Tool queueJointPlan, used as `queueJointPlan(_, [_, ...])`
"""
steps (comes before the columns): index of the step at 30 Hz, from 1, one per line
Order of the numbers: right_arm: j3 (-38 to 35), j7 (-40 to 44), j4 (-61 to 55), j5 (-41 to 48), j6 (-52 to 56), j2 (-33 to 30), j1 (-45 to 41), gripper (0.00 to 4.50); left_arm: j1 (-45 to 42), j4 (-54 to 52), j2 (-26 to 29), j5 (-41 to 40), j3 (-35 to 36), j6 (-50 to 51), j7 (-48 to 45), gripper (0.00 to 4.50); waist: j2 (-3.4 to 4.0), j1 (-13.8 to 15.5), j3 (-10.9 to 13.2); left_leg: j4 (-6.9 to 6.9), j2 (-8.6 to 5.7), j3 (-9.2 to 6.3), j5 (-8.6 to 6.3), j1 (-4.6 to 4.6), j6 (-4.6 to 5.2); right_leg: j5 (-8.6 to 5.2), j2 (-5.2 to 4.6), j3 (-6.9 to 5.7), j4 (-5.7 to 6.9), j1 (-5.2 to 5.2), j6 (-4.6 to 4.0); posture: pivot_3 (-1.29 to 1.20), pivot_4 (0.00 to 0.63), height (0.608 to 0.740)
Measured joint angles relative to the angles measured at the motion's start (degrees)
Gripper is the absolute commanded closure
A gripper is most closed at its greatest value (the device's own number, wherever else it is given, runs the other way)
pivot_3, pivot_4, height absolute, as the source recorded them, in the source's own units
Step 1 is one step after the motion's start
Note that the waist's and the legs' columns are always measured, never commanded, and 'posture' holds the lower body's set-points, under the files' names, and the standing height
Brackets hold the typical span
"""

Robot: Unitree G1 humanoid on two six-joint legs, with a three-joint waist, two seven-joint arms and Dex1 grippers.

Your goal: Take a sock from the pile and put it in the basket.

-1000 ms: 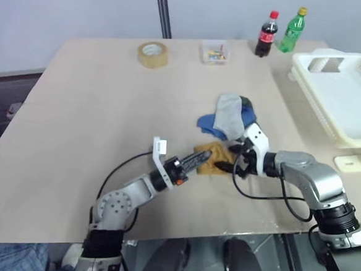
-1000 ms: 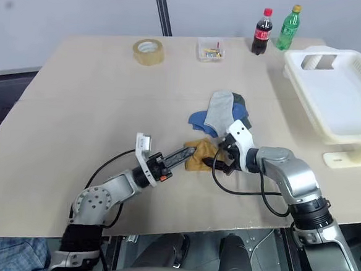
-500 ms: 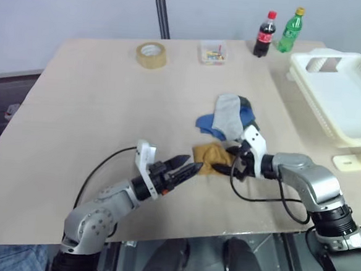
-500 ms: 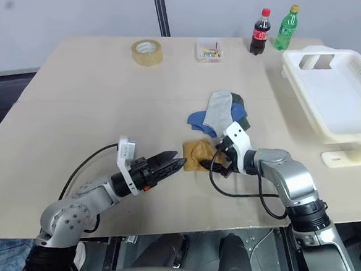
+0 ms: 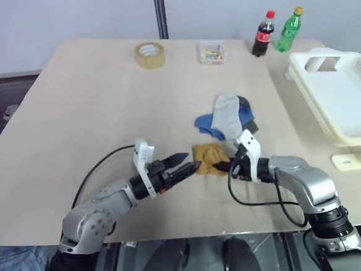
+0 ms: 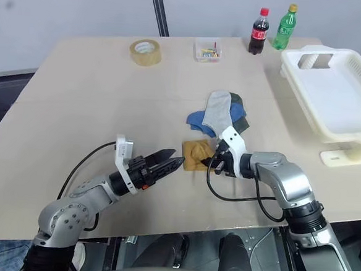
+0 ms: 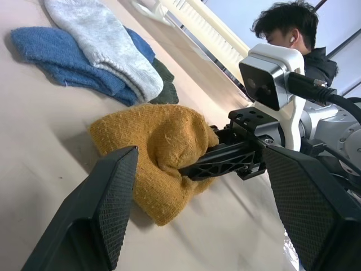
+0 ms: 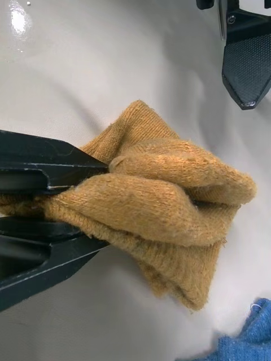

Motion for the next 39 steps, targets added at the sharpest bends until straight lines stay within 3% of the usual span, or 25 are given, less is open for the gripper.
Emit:
queueJointPlan(7, [-4.42, 0.05, 0.89, 5.09, 6.24, 0.08, 0.00, 4.49, 0.60, -2.67, 1.23, 0.01, 0.06, -0.25, 0.11, 0.72, 0.01, 0.14, 0.02, -0.01, -0.01, -0.01, -0.01, -0.05, 0.01, 0.00, -0.02, -0.01, -0.03, -0.01, 0.00, 0.00, 0.150, 0.740])
queueJointPlan(13, [-10.20, 1.47, 0.98, 9.48, 12.24, -5.86, -0.12, 4.49, 0.04, -7.47, 4.63, 5.14, -0.35, -4.23, -0.23, 0.72, 0.01, 0.89, 0.05, -0.05, -0.01, 0.00, -0.02, -0.09, 0.03, 0.00, -0.03, -0.02, -0.10, -0.04, 0.00, 0.00, 0.150, 0.740])
queueJointPlan(19, [-10.99, 3.93, 1.45, 11.38, 13.76, -10.27, -0.39, 4.49, -0.11, -8.46, 7.96, 13.97, -2.56, -12.04, -3.04, 0.72, 0.01, 1.15, 0.09, -0.11, 0.00, 0.02, -0.02, -0.12, 0.03, 0.00, -0.04, -0.02, -0.19, -0.06, 0.00, 0.00, 0.150, 0.740])
queueJointPlan(24, [-13.82, 7.26, 5.30, 13.40, 14.15, -15.33, -6.73, 4.49, -0.75, -8.52, 8.72, 17.20, -3.57, -17.02, -6.00, 0.72, 0.03, 1.21, 0.28, -0.11, -0.01, 0.04, -0.04, -0.16, 0.07, 0.00, -0.07, -0.04, -0.29, -0.05, 0.00, 0.00, 0.150, 0.740])
queueJointPlan(30, [-17.04, 11.37, 17.68, 11.96, 9.89, -22.34, -18.08, 4.49, -3.96, -8.44, 6.17, 15.56, -2.91, -19.83, -7.14, 0.72, 0.01, 1.22, 0.35, -0.20, 0.00, -0.02, -0.07, -0.25, 0.12, 0.01, -0.09, -0.15, -0.55, -0.05, 0.00, 0.00, 0.150, 0.740])
queueJointPlan(34, [-17.38, 13.23, 38.10, 6.71, 3.27, -25.31, -28.97, 4.49, -5.32, -8.39, 3.95, 15.38, -2.75, -22.45, -7.83, 0.72, 0.02, 1.15, 0.39, -0.27, -0.01, 0.07, -0.10, -0.29, 0.17, 0.02, -0.11, -0.12, -0.75, -0.05, 0.02, 0.00, 0.150, 0.740])
queueJointPlan(39, [-17.75, 9.46, 63.18, -1.09, -9.21, -26.39, -40.61, 4.49, -5.88, -8.42, 3.50, 14.93, -2.97, -23.11, -8.37, 0.72, 0.03, 1.10, 0.42, -0.48, 0.01, 0.10, -0.09, -0.26, 0.16, 0.03, -0.10, -0.11, -0.83, -0.09, 0.03, 0.00, 0.150, 0.740])
